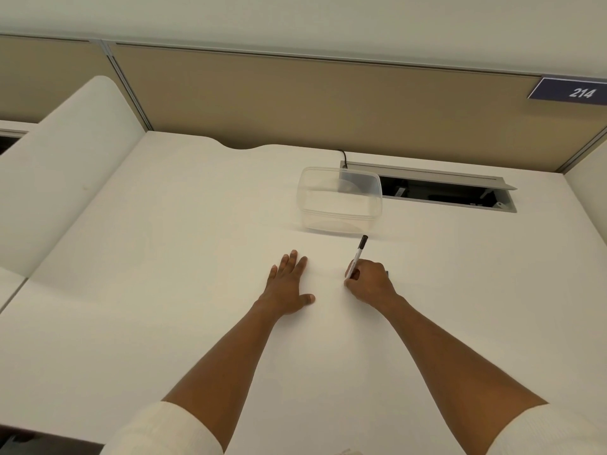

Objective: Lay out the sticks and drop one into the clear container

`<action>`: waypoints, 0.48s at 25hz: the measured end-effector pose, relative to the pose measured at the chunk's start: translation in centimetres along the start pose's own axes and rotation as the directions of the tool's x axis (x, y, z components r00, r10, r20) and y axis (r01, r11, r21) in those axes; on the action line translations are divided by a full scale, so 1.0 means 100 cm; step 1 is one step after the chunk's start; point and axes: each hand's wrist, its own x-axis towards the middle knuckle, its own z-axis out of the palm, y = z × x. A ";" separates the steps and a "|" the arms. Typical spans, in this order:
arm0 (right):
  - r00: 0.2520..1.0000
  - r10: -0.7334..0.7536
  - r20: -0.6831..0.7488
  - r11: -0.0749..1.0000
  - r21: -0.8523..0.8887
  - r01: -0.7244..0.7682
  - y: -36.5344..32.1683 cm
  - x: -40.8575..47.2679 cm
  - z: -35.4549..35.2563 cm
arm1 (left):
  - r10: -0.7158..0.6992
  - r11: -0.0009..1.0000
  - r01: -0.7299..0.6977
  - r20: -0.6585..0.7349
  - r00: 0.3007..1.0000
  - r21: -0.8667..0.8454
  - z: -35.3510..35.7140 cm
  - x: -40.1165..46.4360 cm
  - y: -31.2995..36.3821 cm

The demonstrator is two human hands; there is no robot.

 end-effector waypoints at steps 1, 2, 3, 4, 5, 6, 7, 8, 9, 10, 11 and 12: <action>1.000 0.013 0.006 1.000 0.008 -0.013 0.000 0.000 0.000 | -0.005 1.000 0.005 0.005 1.000 -0.007 0.000 0.000 0.001; 0.999 0.029 0.021 0.999 0.037 -0.030 0.000 0.000 0.001 | -0.009 1.000 0.009 0.002 1.000 -0.025 -0.001 0.001 0.004; 0.998 0.042 0.041 0.996 0.081 -0.045 0.000 -0.001 0.001 | -0.007 0.999 0.006 -0.014 1.000 -0.051 -0.001 0.001 0.007; 0.997 0.051 0.064 0.991 0.120 -0.058 0.001 -0.001 0.000 | 0.006 0.996 -0.010 -0.040 0.999 -0.085 -0.001 0.001 0.010; 0.995 0.051 0.081 0.987 0.145 -0.062 0.002 -0.001 -0.001 | 0.031 0.992 -0.039 -0.068 0.997 -0.122 0.000 0.001 0.013; 0.995 0.047 0.091 0.986 0.155 -0.061 0.004 -0.002 -0.001 | 0.064 0.984 -0.078 -0.096 0.993 -0.158 0.002 0.000 0.016; 0.994 0.046 0.095 0.983 0.172 -0.062 0.006 -0.002 -0.002 | 0.093 0.974 -0.115 -0.118 0.989 -0.193 0.006 0.000 0.020; 0.994 0.053 0.096 0.976 0.207 -0.072 0.007 -0.004 -0.003 | 0.114 0.965 -0.141 -0.133 0.985 -0.220 0.009 0.000 0.025; 0.993 0.066 0.101 0.962 0.259 -0.090 0.009 -0.004 -0.003 | 0.126 0.960 -0.157 -0.141 0.982 -0.233 0.012 0.001 0.030; 0.991 0.080 0.108 0.946 0.305 -0.109 0.010 -0.004 -0.003 | 0.132 0.958 -0.164 -0.146 0.980 -0.235 0.015 0.002 0.035; 0.989 0.090 0.118 0.933 0.338 -0.125 0.011 -0.003 -0.002 | 0.135 0.959 -0.168 -0.151 0.979 -0.230 0.017 0.003 0.038; 0.987 0.096 0.128 0.924 0.357 -0.137 0.011 -0.003 -0.002 | 0.135 0.959 -0.168 -0.155 0.979 -0.226 0.018 0.006 0.042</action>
